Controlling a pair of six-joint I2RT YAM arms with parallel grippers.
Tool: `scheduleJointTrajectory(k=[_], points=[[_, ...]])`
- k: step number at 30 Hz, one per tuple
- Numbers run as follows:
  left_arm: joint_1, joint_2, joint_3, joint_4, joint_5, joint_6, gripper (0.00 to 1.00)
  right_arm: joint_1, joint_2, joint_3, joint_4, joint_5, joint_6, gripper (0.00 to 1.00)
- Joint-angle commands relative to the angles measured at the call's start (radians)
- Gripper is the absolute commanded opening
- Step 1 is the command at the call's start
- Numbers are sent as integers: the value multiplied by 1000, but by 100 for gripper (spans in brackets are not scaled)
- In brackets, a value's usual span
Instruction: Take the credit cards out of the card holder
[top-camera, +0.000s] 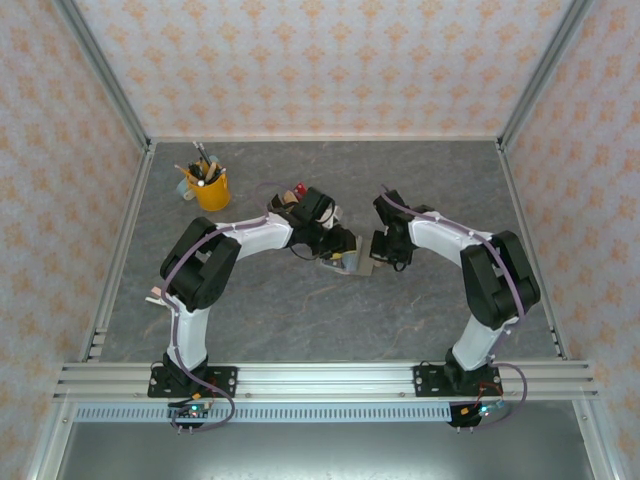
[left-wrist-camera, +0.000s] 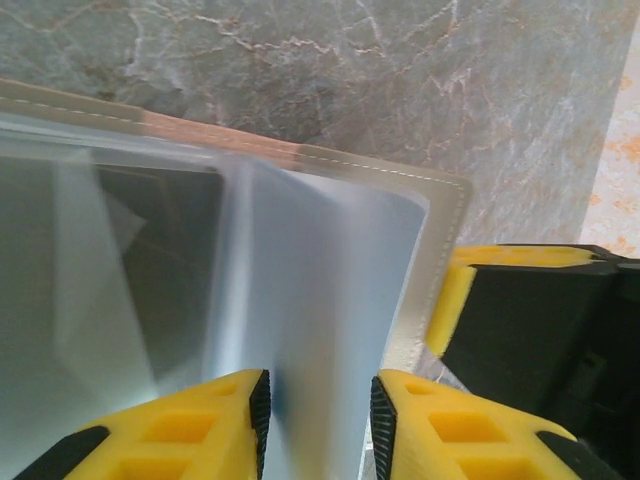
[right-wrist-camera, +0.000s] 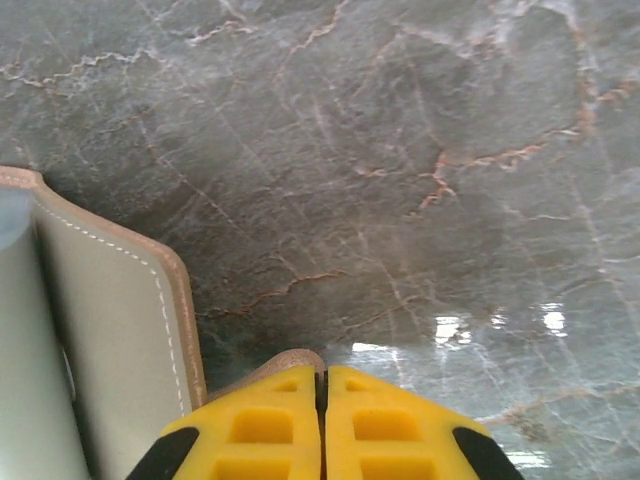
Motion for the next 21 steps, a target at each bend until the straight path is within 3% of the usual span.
scheduleJointTrajectory(k=[1,12,21], points=[[-11,1,-7,59,50,-25,36,3,20,10,22,-34,-21,8],[-25,45,36,19,26,-12,39,-7,-45,-33,59,38,52,9],[-25,76,51,-3,-6,-12,33,-11,-168,-56,37,134,97,28]])
